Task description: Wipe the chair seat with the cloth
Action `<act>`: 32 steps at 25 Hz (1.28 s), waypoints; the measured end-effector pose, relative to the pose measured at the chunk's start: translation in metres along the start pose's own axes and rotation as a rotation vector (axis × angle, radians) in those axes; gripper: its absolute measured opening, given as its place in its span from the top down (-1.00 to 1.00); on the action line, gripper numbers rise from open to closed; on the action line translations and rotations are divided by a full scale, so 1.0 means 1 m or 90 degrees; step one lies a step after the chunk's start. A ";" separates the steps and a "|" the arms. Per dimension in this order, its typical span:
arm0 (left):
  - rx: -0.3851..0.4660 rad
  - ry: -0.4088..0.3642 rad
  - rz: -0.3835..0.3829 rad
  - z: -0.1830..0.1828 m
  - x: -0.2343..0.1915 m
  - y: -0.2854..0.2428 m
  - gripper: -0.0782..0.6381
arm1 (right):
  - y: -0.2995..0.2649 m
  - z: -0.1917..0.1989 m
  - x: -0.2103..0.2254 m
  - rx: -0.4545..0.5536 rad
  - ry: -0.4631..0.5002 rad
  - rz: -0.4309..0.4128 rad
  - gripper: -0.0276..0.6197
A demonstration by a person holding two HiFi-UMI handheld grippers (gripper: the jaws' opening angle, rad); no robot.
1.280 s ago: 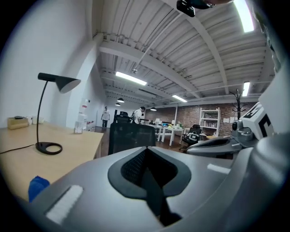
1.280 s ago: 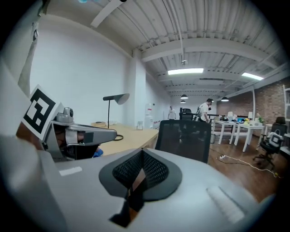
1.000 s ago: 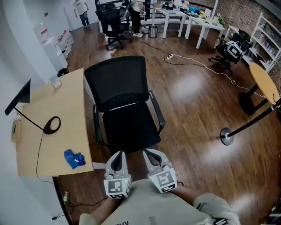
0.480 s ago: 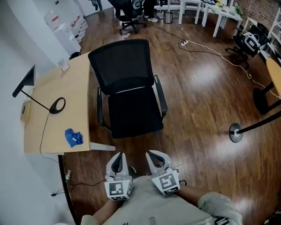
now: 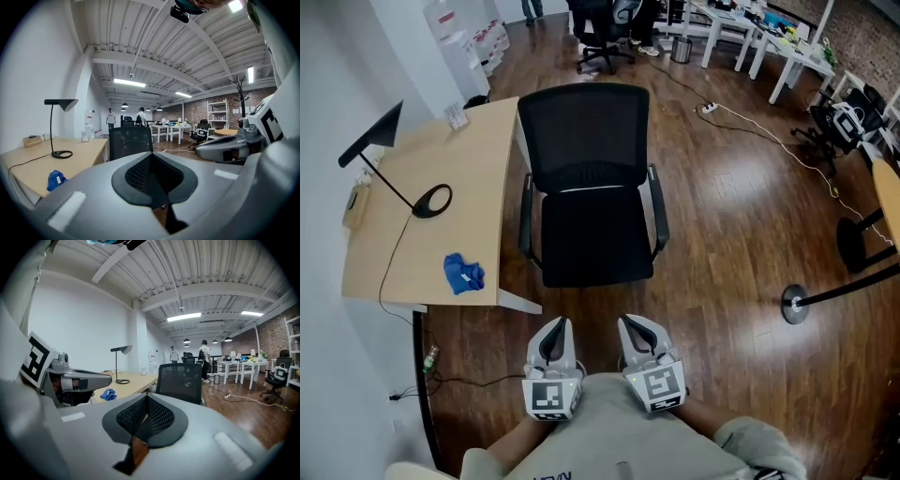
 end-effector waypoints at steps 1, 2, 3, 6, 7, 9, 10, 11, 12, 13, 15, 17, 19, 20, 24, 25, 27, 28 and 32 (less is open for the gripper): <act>-0.004 0.004 0.009 -0.001 -0.003 0.000 0.77 | -0.003 0.000 -0.004 -0.003 -0.001 0.002 0.91; -0.008 0.007 0.017 -0.002 -0.006 0.000 0.77 | -0.006 -0.001 -0.007 -0.006 -0.002 0.004 0.91; -0.008 0.007 0.024 -0.002 -0.010 0.000 0.77 | -0.010 -0.002 -0.011 -0.009 -0.002 0.006 0.91; 0.000 0.010 0.030 0.004 -0.023 -0.001 0.77 | -0.018 -0.003 -0.023 -0.026 0.005 0.003 0.91; -0.007 0.014 0.034 0.006 -0.024 0.002 0.77 | -0.016 -0.002 -0.027 -0.033 0.005 0.002 0.91; -0.016 0.018 0.041 0.008 -0.023 0.006 0.77 | -0.010 -0.001 -0.032 -0.039 0.003 0.003 0.91; -0.014 0.018 0.041 0.009 -0.024 0.006 0.77 | -0.010 -0.002 -0.033 -0.037 0.003 0.005 0.91; -0.010 0.018 0.040 0.008 -0.026 0.005 0.77 | -0.011 -0.004 -0.034 -0.033 0.004 0.006 0.91; -0.006 0.016 0.039 0.008 -0.029 0.004 0.77 | -0.013 -0.006 -0.034 -0.029 0.005 0.006 0.91; -0.003 0.014 0.038 0.007 -0.031 0.004 0.77 | -0.014 -0.008 -0.035 -0.025 0.006 0.007 0.91; -0.001 0.012 0.036 0.006 -0.032 0.003 0.77 | -0.014 -0.009 -0.034 -0.022 0.007 0.008 0.91; -0.002 0.010 0.036 0.006 -0.031 0.005 0.77 | -0.012 -0.009 -0.034 -0.021 0.007 0.009 0.91; -0.001 0.007 0.037 0.003 -0.030 0.006 0.77 | -0.011 -0.009 -0.034 -0.018 0.006 0.008 0.91; 0.000 0.006 0.037 0.001 -0.030 0.006 0.77 | -0.011 -0.010 -0.034 -0.016 0.005 0.008 0.91; -0.001 0.004 0.033 0.004 -0.031 0.006 0.77 | -0.012 -0.008 -0.033 -0.016 0.003 0.005 0.91; -0.001 0.004 0.032 0.004 -0.030 0.006 0.77 | -0.012 -0.008 -0.033 -0.017 0.004 0.004 0.91; 0.000 0.003 0.030 0.003 -0.029 0.005 0.77 | -0.013 -0.008 -0.031 -0.016 0.005 0.001 0.91; 0.001 0.002 0.029 0.003 -0.029 0.004 0.77 | -0.013 -0.008 -0.031 -0.016 0.003 0.000 0.91; 0.000 0.003 0.026 0.003 -0.028 0.005 0.77 | -0.011 -0.008 -0.030 -0.017 0.004 -0.003 0.91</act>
Point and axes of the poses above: the fingertips, and each gripper's own axes: y backward along the fingers, x to its right, z out of its underside, the point moved 2 cm from there along y, backward along the fingers, and after that the axes turned 6 degrees about -x, right-handed, at the moved point
